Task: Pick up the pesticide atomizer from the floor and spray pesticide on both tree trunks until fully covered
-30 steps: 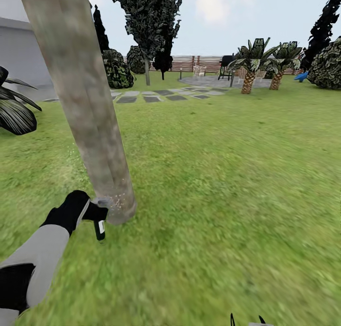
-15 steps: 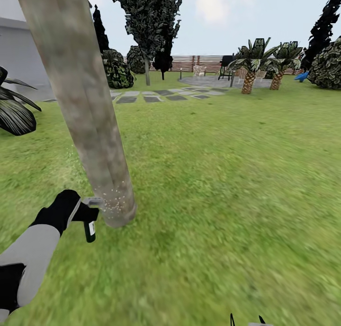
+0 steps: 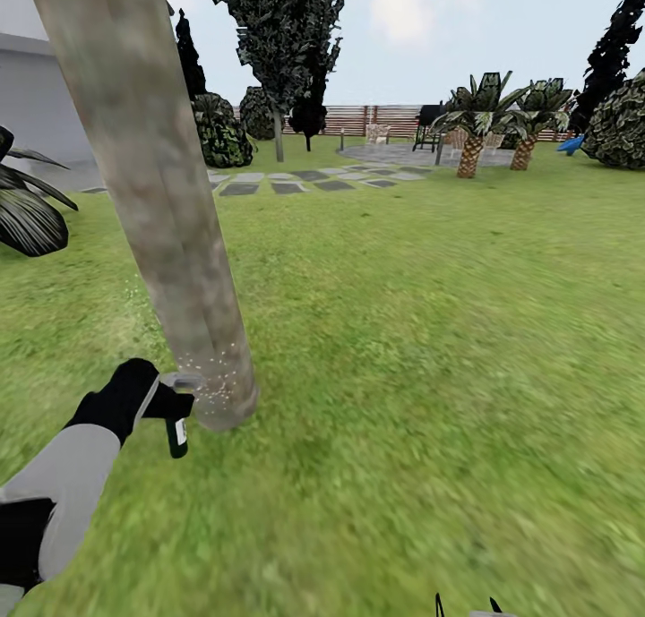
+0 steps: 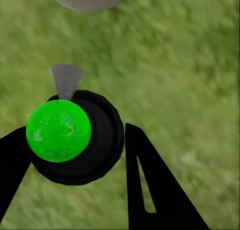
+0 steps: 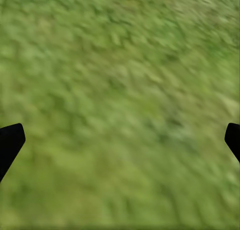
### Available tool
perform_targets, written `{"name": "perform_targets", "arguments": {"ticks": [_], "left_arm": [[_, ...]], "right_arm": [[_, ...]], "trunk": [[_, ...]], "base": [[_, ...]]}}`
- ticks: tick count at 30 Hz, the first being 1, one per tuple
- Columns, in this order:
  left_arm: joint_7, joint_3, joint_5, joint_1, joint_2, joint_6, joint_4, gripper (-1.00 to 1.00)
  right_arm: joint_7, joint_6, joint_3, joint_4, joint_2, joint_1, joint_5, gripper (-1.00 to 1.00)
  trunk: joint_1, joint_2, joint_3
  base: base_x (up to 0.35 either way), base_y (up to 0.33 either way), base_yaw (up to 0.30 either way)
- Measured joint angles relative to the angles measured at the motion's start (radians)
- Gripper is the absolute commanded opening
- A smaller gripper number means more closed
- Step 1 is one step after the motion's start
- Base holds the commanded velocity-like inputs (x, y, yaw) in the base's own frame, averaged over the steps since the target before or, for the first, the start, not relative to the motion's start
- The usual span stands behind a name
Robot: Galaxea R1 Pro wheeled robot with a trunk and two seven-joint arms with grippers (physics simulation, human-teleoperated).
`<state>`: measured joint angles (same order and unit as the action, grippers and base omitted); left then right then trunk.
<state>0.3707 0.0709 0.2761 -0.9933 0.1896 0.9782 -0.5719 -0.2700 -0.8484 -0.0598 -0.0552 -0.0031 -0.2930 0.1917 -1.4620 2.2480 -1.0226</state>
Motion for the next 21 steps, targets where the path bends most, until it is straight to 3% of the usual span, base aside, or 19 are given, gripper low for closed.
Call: {"name": "perform_targets", "arguments": {"ticks": [2, 5, 9, 10, 13, 17, 21], "left_arm": [[-0.001, -0.002, 0.008, -0.002, -0.004, -0.001, 0.0, -1.0], [-0.001, -0.002, 0.017, -0.004, 0.018, -0.002, 0.0, -1.0], [0.002, 0.002, 0.022, -0.006, 0.099, -0.003, 0.0, -1.0], [0.002, 0.0, 0.01, -0.005, 0.102, -0.001, 0.0, -1.0], [0.001, -0.001, 0.002, -0.006, 0.095, 0.001, -0.001, -1.0], [0.0, -0.002, -0.002, -0.014, 0.041, 0.007, -0.002, -1.0], [-0.001, -0.003, 0.01, -0.025, 0.038, 0.006, -0.003, -1.0]], "right_arm": [[0.0, 0.0, 0.0, 0.0, 0.0, 0.0, 0.0, 1.0], [0.0, 0.0, 0.0, 0.0, 0.0, 0.0, 0.0, 1.0], [0.0, 0.0, 0.0, 0.0, 0.0, 0.0, 0.0, 1.0], [0.0, 0.0, 0.0, 0.0, 0.0, 0.0, 0.0, 1.0], [0.0, 0.0, 0.001, 0.0, 0.0, 0.0, 0.0, 1.0], [0.0, 0.0, 0.0, 0.0, 0.0, 0.0, 0.0, 1.0], [0.0, 0.0, 0.0, 0.0, 0.0, 0.0, 0.0, 1.0]], "trunk": [[0.0, 0.0, 0.0], [0.0, 0.0, 0.0], [0.0, 0.0, 0.0], [0.0, 0.0, 0.0], [0.0, 0.0, 0.0], [0.0, 0.0, 0.0], [0.0, 0.0, 0.0]], "base": [[0.0, 0.0, 0.0], [0.0, 0.0, 0.0], [0.0, 0.0, 0.0], [0.0, 0.0, 0.0], [0.047, 0.0, 0.0], [0.17, 0.0, 0.0], [0.016, 0.0, 0.0]]}}
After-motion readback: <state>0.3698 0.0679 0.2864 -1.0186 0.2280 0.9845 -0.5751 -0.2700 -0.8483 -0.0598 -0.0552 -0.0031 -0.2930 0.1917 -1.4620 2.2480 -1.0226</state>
